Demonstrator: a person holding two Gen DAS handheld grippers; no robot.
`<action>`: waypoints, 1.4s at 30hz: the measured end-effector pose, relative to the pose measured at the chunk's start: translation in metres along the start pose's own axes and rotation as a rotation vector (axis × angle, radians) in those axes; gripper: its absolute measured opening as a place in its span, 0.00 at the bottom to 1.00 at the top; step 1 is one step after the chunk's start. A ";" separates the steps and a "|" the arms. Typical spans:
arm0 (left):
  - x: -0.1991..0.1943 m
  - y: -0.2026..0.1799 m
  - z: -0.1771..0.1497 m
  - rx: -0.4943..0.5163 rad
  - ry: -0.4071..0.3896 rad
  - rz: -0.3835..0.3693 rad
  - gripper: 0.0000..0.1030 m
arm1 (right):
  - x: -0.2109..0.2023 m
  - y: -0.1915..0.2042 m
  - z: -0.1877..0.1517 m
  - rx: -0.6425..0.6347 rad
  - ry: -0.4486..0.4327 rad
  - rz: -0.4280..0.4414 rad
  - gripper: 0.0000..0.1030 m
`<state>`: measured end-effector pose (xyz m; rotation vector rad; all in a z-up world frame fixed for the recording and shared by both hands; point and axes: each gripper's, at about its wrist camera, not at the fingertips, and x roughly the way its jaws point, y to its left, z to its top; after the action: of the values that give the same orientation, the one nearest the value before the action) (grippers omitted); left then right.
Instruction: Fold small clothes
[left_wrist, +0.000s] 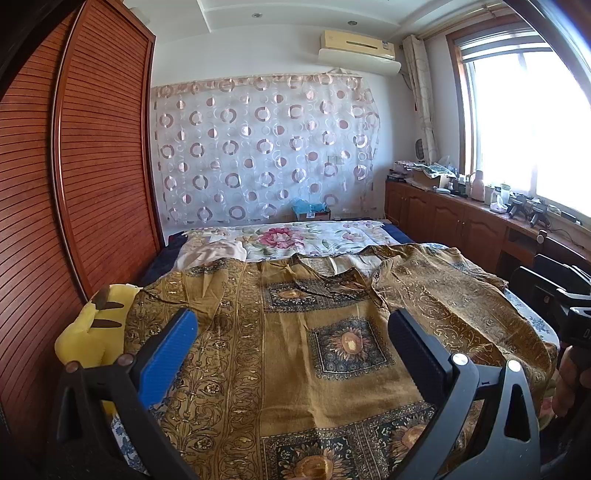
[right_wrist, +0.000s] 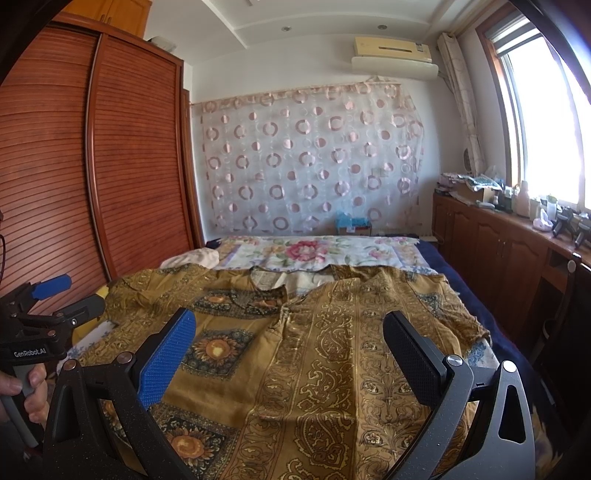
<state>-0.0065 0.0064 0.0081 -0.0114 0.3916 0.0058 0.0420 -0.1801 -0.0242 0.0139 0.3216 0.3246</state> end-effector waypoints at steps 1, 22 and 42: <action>0.000 0.001 0.000 0.000 0.001 0.001 1.00 | 0.000 0.000 0.000 0.000 0.000 0.001 1.00; -0.001 -0.001 0.000 0.005 0.002 0.001 1.00 | -0.001 -0.001 -0.001 0.001 -0.002 0.001 1.00; 0.035 0.021 -0.009 -0.035 0.062 0.041 1.00 | 0.014 0.008 0.000 -0.019 -0.002 -0.004 1.00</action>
<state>0.0221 0.0276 -0.0136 -0.0379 0.4532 0.0525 0.0518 -0.1685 -0.0281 -0.0054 0.3165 0.3237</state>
